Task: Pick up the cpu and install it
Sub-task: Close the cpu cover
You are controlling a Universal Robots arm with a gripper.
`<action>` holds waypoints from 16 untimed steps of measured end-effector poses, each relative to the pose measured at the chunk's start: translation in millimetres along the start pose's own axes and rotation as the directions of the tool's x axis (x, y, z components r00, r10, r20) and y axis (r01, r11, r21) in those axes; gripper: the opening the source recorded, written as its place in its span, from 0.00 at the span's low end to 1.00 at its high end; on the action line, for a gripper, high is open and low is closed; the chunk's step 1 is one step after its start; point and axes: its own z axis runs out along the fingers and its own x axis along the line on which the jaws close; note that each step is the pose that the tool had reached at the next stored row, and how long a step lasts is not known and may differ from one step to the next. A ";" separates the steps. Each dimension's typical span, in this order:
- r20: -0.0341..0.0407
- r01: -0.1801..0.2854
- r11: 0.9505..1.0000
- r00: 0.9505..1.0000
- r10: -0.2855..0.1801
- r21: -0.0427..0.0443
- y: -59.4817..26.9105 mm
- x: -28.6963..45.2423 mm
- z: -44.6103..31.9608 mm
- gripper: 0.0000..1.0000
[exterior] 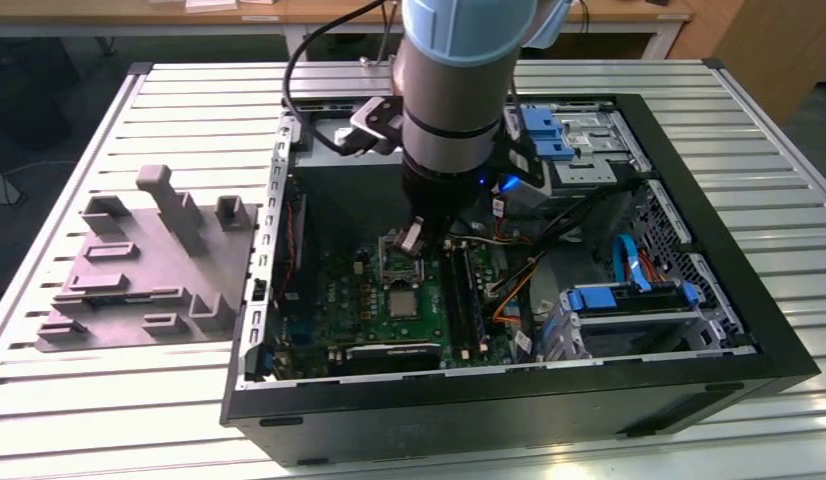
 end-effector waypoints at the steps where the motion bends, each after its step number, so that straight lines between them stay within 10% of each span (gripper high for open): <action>1: 0.008 0.000 1.000 1.000 0.000 -0.006 -0.3 -0.8 0.5 0.11; 5: 0.033 0.000 1.000 0.999 0.000 -0.025 -1.3 -4.7 3.0 0.11; 16: 0.068 0.003 0.999 0.998 0.001 -0.052 -1.2 -11.4 12.1 0.11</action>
